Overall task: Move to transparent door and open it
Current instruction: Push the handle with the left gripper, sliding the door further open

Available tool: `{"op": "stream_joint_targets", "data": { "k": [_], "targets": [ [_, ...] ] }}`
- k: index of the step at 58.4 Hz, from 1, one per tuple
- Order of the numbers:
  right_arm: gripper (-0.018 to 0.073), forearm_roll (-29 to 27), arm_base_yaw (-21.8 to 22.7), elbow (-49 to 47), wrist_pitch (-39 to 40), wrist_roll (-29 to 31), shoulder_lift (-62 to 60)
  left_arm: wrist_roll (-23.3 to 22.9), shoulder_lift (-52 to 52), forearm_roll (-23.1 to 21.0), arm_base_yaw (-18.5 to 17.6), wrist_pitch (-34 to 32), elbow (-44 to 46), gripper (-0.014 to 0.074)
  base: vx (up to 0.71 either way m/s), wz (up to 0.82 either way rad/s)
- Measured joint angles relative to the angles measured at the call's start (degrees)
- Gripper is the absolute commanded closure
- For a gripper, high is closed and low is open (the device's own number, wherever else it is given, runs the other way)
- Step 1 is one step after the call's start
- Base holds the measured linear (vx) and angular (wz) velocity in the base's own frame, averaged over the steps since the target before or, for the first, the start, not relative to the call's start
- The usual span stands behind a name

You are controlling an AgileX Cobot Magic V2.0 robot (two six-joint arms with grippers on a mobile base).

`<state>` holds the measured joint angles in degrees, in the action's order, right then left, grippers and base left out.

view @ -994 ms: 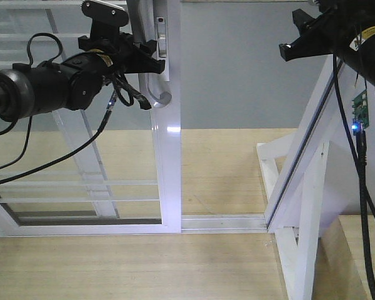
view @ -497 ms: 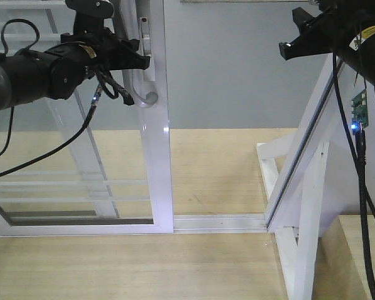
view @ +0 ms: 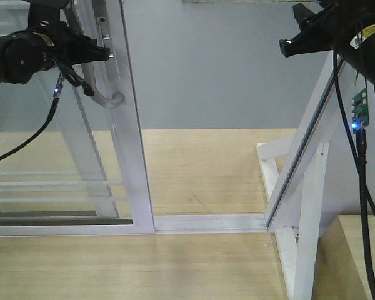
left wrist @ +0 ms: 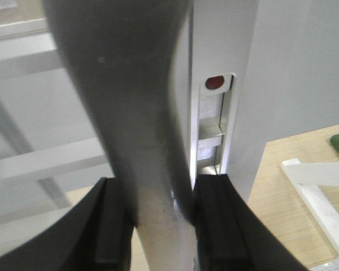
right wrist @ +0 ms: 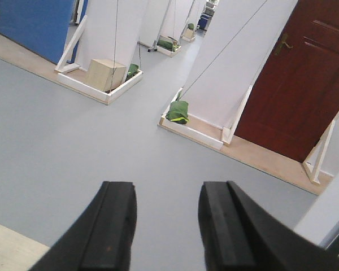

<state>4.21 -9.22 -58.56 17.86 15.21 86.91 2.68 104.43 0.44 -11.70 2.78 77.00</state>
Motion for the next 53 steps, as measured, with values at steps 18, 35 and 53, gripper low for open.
{"op": "stream_joint_targets", "data": {
  "k": [18, 35, 53],
  "targets": [
    [0.021, -0.02, 0.0, 0.0, 0.2, 0.0, 0.0, 0.0, -0.43, 0.23, 2.55, 1.07, -0.05, 0.0262, 0.0, 0.0],
    [0.021, -0.02, 0.0, 0.0, 0.2, -0.11, 0.0, 0.0, -1.53, 0.45, 4.57, 2.61, -0.05, 0.0262, 0.0, 0.0],
    [0.021, -0.02, 0.0, 0.0, 0.2, -0.3, 0.0, 0.0, -4.39, 0.44, 6.8, 5.49, -0.05, 0.0262, 0.0, 0.0]
  ]
}}
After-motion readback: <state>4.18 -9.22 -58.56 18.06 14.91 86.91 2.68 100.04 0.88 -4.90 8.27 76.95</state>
